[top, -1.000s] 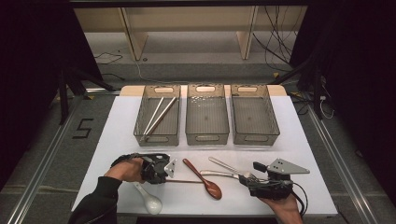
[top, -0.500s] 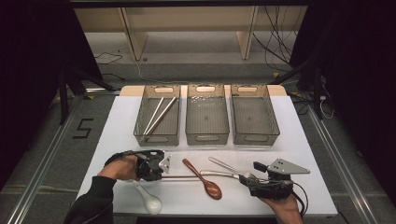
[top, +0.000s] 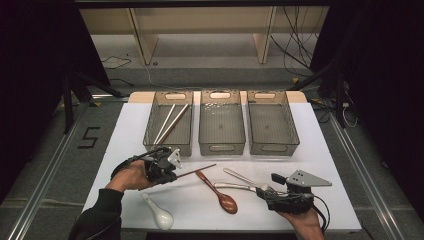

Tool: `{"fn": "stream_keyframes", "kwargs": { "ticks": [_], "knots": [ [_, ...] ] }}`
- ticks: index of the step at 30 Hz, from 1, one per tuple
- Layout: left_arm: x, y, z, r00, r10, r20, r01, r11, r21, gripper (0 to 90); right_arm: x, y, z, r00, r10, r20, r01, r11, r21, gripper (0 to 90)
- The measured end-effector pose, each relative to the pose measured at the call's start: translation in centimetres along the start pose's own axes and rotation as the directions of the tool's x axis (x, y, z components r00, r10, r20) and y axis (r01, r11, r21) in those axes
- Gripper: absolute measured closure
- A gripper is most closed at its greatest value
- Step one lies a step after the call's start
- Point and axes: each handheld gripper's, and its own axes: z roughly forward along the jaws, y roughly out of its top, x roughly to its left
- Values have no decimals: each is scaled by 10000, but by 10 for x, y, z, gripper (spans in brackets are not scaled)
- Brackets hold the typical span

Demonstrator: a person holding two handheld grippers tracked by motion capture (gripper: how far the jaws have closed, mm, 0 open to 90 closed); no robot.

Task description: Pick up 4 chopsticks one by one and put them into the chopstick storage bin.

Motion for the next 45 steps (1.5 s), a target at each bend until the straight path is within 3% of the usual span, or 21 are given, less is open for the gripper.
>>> {"fn": "stream_keyframes", "kwargs": {
  "ticks": [4,8,14,21,26,30,33,34,37,42,44,45],
  "knots": [
    [5,1,-4,9965,-808,-203,802,9963,-296,843,0,0,0,10000,-4,-5,4,10000,-1,241],
    [10,2,-8,9862,-1604,-412,1571,9849,-732,843,0,0,0,10000,18,-7,-18,10000,10,241],
    [17,5,-19,9726,-2254,-568,2177,9690,-1169,844,0,0,1,10000,22,-9,-22,10000,33,241],
    [25,12,-28,9615,-2638,-764,2498,9557,-1559,844,0,0,1,10000,47,2,-47,10000,24,241],
    [33,19,-32,9582,-2768,-719,2608,9488,-1780,843,-1,0,1,10000,50,-14,-50,10000,17,241],
    [40,24,-37,9520,-2952,-807,2746,9404,-2009,843,-1,0,1,10000,43,-19,-43,10000,18,241],
    [47,27,-43,9476,-3108,-742,2879,9311,-2238,843,-1,0,1,10000,51,-15,-51,10000,19,240],
    [49,29,-44,9431,-3241,-744,2990,9243,-2371,844,-1,0,1,10000,49,-20,-49,10000,19,241],
    [56,31,-49,9371,-3409,-756,3121,9148,-2564,844,-1,0,1,10000,46,-25,-46,10000,19,241],
    [67,37,-54,9291,-3590,-891,3252,9075,-2660,844,-1,0,1,10000,57,-25,-57,10000,9,240],
    [71,39,-57,9242,-3692,-976,3312,9021,-2766,844,-1,0,1,10000,52,-30,-52,10000,12,240],
    [73,40,-58,9198,-3799,-976,3392,8954,-2883,844,-1,0,1,10000,55,-30,-55,10000,5,240]
  ]
}}
